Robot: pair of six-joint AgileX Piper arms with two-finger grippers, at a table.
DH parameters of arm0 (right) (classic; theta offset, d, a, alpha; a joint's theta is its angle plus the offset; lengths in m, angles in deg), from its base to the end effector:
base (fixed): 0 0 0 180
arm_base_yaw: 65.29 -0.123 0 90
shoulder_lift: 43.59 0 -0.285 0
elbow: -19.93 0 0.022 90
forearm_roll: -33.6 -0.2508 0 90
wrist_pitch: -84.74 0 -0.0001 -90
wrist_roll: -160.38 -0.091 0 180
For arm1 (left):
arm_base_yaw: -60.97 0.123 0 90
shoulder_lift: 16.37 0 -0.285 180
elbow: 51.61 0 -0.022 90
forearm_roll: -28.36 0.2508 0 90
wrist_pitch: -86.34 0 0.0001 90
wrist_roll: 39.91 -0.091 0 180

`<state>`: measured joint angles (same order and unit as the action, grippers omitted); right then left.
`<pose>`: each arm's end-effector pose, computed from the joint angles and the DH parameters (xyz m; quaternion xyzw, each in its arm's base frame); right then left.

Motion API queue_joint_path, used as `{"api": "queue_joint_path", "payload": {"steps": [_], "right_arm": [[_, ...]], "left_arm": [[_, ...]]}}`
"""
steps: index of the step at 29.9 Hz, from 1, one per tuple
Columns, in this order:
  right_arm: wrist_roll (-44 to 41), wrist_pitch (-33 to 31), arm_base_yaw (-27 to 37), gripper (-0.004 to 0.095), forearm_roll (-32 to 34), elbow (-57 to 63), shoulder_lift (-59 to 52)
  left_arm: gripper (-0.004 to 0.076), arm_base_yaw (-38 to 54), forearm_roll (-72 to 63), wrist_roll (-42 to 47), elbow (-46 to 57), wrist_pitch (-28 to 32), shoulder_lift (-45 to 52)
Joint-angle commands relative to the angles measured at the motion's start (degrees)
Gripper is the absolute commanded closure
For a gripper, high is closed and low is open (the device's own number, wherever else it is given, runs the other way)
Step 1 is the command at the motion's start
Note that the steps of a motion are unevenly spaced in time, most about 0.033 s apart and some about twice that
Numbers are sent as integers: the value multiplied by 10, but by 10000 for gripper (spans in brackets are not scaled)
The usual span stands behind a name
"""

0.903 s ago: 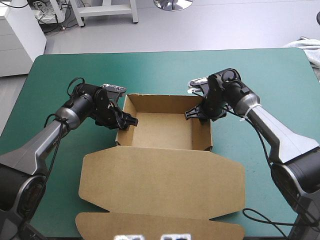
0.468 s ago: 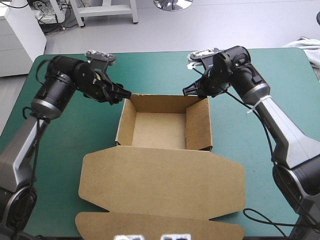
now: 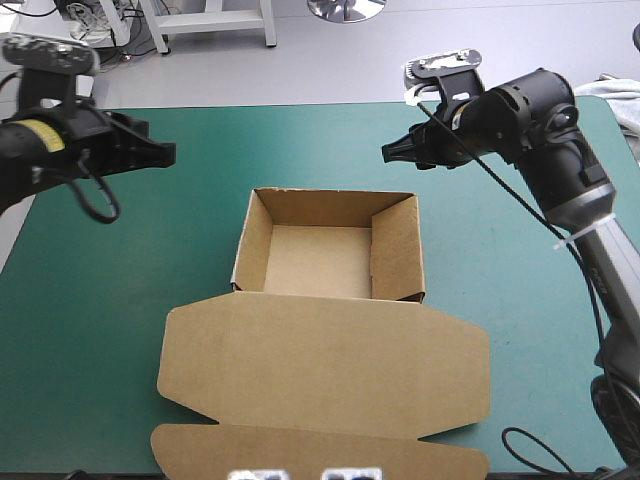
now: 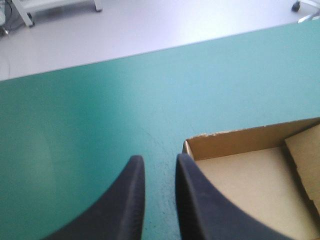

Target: Fold the box

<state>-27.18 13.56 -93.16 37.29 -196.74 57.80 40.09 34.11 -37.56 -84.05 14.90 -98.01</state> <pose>0.3004 0.1526 0.4641 -0.1615 0.9122 0.0836 0.3672 0.2012 -0.0675 0.5394 0.1302 0.8579 -0.0514 0.4943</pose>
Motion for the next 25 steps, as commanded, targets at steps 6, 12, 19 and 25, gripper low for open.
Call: {"api": "queue_joint_path", "payload": {"steps": [6,12,19,25], "right_arm": [[-12,-7,3,507,10,-18,-55],[-14,-7,3,507,4,-18,-53],[-14,-7,3,507,4,-18,-44],[-33,-7,3,508,3,11,-25]], "left_arm": [[734,-2,-3,6,19,-24,149],[734,-2,-3,6,164,-24,255],[734,-2,-17,17,346,-24,377],[734,-2,-63,17,475,-24,452]]}}
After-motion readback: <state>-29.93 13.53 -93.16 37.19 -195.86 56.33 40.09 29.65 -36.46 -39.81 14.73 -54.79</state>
